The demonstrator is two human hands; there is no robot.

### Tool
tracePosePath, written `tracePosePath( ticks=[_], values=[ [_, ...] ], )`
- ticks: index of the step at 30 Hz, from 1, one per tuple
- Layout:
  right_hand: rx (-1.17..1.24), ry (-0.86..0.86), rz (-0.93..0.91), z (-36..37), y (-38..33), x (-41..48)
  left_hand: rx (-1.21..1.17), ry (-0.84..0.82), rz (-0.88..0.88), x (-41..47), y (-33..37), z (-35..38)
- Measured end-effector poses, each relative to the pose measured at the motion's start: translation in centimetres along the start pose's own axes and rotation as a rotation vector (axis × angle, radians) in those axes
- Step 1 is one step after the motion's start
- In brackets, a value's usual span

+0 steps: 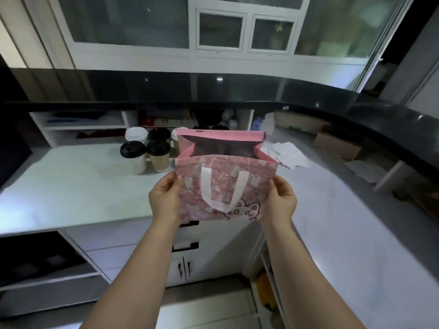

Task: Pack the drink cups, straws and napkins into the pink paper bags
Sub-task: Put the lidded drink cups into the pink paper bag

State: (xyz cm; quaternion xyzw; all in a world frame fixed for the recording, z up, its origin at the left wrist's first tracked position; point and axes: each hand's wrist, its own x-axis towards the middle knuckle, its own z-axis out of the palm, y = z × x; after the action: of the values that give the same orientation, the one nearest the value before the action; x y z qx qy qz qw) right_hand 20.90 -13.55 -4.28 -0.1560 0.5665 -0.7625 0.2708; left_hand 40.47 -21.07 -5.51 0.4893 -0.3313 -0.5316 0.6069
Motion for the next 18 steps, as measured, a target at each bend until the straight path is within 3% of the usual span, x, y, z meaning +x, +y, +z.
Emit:
tracePosePath(
  ticks=[9,14,18],
  values=[
    [-0.055,-0.132,0.077,10.0,3.4,4.0,-0.035,0.095,-0.001,10.7,1.0,-1.5],
    [-0.070,-0.314,0.131,11.4,6.5,6.1,-0.011,0.169,0.072,12.1,0.7,-2.8],
    [-0.051,-0.365,0.147,11.7,7.0,8.2,0.017,0.189,0.177,12.1,0.9,-3.2]
  ],
)
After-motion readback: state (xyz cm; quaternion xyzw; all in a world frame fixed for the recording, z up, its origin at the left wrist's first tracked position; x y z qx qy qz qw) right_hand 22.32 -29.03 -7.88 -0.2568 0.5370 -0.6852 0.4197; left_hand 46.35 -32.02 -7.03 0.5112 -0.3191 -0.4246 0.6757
